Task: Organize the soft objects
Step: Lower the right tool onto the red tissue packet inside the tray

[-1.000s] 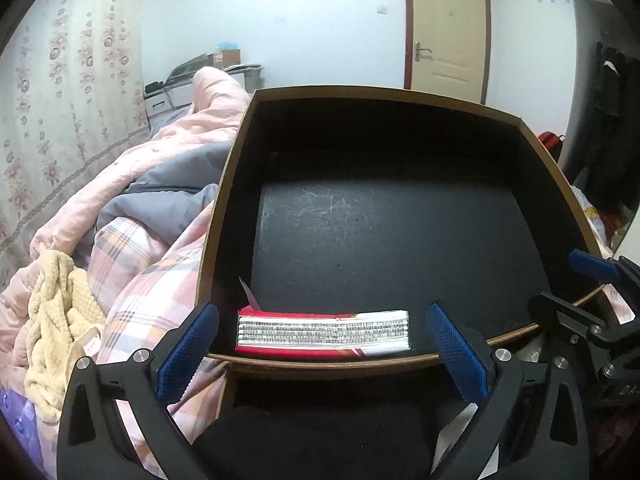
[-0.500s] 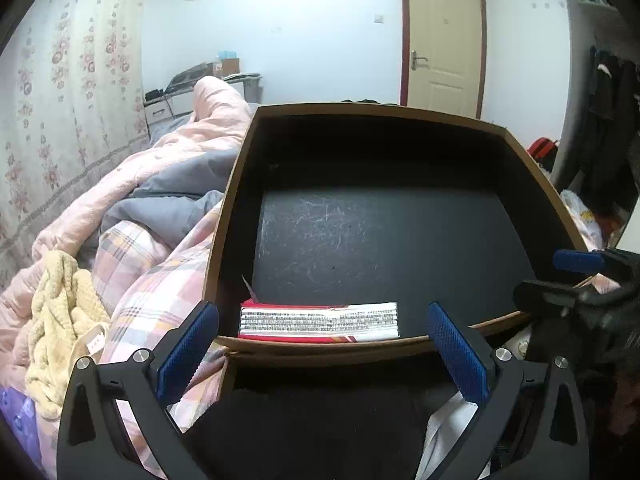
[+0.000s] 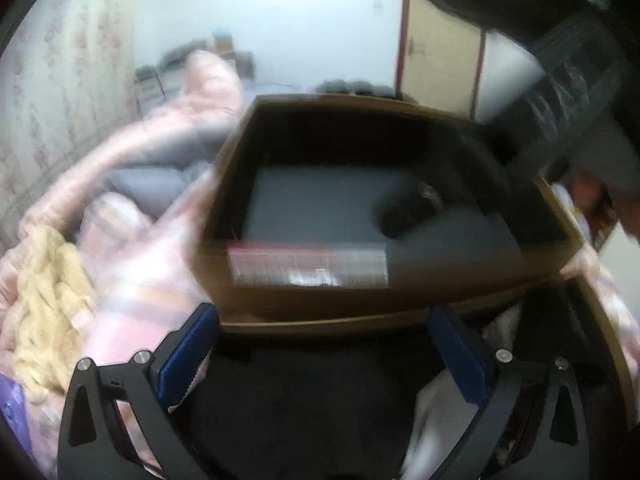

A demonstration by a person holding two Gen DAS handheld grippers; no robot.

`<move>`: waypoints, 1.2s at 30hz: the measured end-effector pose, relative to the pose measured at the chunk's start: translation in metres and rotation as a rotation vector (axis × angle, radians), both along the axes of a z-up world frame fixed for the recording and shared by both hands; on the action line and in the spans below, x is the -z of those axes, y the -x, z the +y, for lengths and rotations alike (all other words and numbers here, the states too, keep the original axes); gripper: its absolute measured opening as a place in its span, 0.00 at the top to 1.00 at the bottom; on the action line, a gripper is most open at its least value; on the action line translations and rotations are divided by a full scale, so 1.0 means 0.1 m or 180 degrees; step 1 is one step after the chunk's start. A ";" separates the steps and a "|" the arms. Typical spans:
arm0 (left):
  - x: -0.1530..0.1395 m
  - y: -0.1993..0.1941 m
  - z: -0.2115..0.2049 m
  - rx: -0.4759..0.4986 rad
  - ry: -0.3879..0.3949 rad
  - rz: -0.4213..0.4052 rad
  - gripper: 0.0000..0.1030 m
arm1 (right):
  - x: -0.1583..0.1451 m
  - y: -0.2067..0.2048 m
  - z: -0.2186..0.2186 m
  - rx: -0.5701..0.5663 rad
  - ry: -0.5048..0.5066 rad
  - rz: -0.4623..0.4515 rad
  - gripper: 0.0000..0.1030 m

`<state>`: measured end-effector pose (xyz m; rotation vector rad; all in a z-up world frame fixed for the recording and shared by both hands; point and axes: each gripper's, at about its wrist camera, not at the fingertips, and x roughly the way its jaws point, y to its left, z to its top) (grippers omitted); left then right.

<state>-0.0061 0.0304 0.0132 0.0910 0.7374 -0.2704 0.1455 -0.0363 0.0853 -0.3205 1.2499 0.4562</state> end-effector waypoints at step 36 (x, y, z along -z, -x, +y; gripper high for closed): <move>-0.29 0.08 0.72 -0.0368 0.1129 -0.0315 0.00 | 0.77 0.60 -0.34 0.0249 0.0273 -0.0132 0.01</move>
